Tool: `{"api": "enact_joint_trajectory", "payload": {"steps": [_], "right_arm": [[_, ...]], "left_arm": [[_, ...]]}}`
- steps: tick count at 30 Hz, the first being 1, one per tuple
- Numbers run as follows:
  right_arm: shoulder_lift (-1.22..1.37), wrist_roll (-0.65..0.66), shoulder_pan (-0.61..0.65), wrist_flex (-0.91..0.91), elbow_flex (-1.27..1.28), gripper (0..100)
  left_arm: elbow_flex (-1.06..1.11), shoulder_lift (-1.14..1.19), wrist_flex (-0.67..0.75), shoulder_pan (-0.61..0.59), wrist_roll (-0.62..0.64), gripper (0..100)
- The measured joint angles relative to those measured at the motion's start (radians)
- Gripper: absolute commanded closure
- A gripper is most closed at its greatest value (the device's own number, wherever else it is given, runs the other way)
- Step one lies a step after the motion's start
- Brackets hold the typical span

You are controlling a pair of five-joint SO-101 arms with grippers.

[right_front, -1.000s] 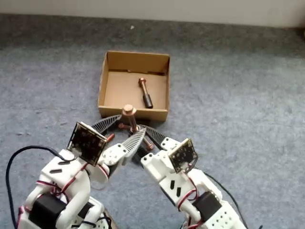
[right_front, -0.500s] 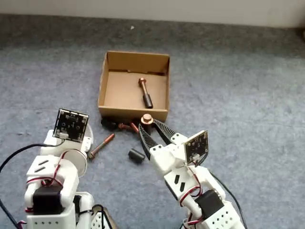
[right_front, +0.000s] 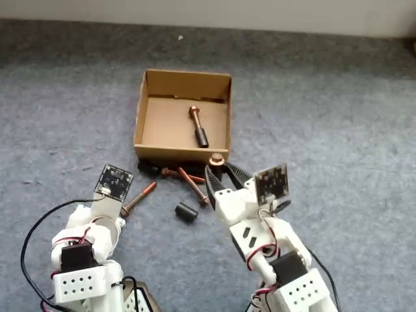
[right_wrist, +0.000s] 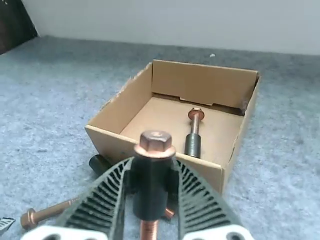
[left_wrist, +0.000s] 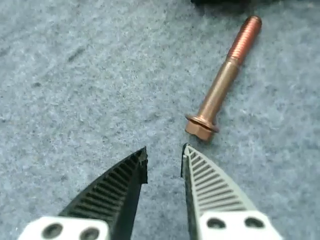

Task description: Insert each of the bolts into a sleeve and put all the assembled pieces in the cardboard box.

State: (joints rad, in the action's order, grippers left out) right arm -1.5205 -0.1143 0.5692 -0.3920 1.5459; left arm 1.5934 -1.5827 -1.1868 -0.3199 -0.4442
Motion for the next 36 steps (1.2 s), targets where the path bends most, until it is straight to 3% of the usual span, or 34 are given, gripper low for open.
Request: {"api": "enact_joint_trajectory", "payload": {"steps": [11, 21, 29, 36], "right_arm": [[0.842, 0.034, -0.025, 0.262, -0.509, 99.5], [1.405, 0.034, -0.121, 0.459, -0.798, 99.5], [1.539, 0.034, -0.157, 0.460, -0.872, 83.2], [1.505, 0.034, -0.158, 0.384, -0.890, 83.1]], "left_arm": [[0.015, 0.000, 0.000, 0.000, -0.008, 87], [0.015, 0.000, 0.000, 0.000, -0.008, 91], [0.015, 0.000, 0.000, 0.000, -0.008, 91], [0.015, 0.000, 0.000, 0.000, -0.008, 91]]}}
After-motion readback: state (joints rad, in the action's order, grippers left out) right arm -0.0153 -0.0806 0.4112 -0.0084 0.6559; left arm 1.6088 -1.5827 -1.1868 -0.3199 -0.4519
